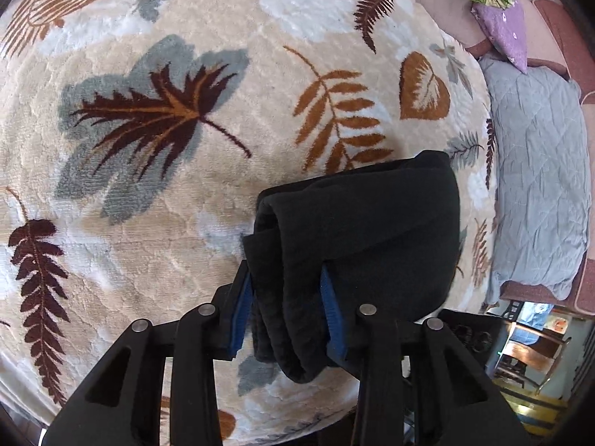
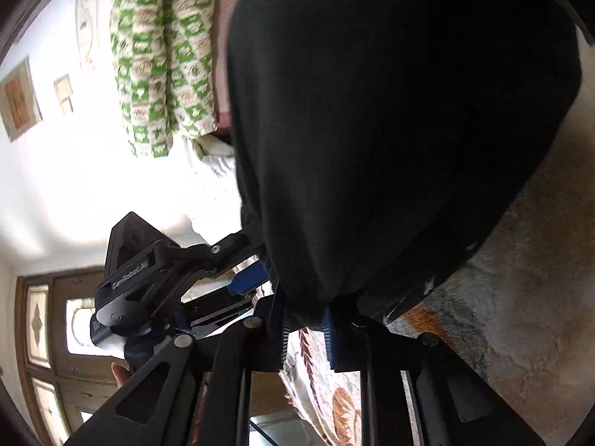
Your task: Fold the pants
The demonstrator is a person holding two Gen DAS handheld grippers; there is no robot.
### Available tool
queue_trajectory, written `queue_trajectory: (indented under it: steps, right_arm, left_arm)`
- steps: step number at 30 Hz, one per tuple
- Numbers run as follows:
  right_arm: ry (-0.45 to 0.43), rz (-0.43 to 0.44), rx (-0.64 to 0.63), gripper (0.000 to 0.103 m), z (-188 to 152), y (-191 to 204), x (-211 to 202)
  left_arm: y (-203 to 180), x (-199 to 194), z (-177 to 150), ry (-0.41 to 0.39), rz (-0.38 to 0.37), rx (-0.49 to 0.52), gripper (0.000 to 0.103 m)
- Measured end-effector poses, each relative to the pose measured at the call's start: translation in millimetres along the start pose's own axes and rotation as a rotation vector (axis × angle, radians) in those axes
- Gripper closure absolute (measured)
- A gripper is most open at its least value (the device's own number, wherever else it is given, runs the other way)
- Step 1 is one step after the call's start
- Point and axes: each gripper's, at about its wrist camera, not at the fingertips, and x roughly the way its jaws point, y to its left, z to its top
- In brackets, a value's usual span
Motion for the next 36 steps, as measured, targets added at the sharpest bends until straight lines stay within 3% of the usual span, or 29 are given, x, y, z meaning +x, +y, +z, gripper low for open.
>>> queue_trajectory:
  steps: [2,4,6,7,9,11,15,17,19,23,25,29,32,34,36]
  right_arm:
    - [-0.002,-0.021,-0.052,0.091,-6.1,6.0,0.0]
    - [-0.001,-0.042,-0.012,0.091,-5.9,-7.7,6.5]
    - [-0.008,-0.062,0.042,0.092,-1.4,-28.6,11.1]
    - [0.0,-0.032,0.076,0.094,-0.2,-34.7,11.6]
    - [0.018,-0.024,0.101,0.087,3.0,-33.4,3.4]
    - [0.04,-0.041,0.048,0.073,6.4,-20.4,-9.9]
    - [-0.02,0.017,-0.094,0.066,19.9,11.0,-63.1]
    - [-0.104,-0.046,-0.184,0.051,33.2,26.9,-87.3]
    - [-0.146,-0.116,-0.277,0.05,42.0,40.3,-95.0]
    - [-0.136,-0.156,-0.365,0.05,52.9,51.3,-75.9]
    - [-0.129,-0.126,-0.325,0.05,58.2,50.1,-76.2]
    - [-0.022,-0.063,-0.262,0.05,57.9,50.0,-103.9]
    - [-0.121,0.018,-0.294,0.048,64.9,65.8,-127.1]
    - [-0.168,0.012,-0.297,0.044,76.8,76.0,-126.0]
    - [-0.138,-0.002,-0.276,0.044,88.1,66.4,-110.5]
  left_arm:
    - [3.0,11.4,-0.7,0.002,0.027,0.009,0.069]
    - [9.5,25.7,-1.1,0.02,0.022,-0.021,0.064]
    - [17.4,30.3,-2.3,0.019,-0.045,-0.059,0.063]
    - [21.0,26.3,-3.4,0.01,-0.092,-0.072,0.063]
    - [26.7,14.3,-7.4,-0.015,-0.145,-0.092,0.063]
    - [29.2,-2.2,-15.5,-0.048,-0.195,-0.079,0.063]
    - [24.2,-42.0,-36.2,-0.14,-0.214,-0.044,0.064]
    - [18.0,-51.5,-42.1,-0.16,-0.241,-0.039,0.064]
    - [8.3,-56.2,-44.5,-0.177,-0.28,-0.018,0.061]
    - [-11.1,-32.8,-35.9,-0.142,-0.291,-0.035,0.059]
    - [-12.1,-20.8,-35.3,-0.111,-0.301,-0.063,0.059]
    - [-29.5,-23.8,-35.2,-0.121,-0.301,-0.017,0.059]
    - [-40.5,-19.3,-28.8,-0.116,-0.304,-0.018,0.059]
    - [-42.6,-9.1,-22.7,-0.093,-0.274,-0.029,0.059]
    - [-34.2,1.5,-18.4,-0.079,-0.232,-0.053,0.059]
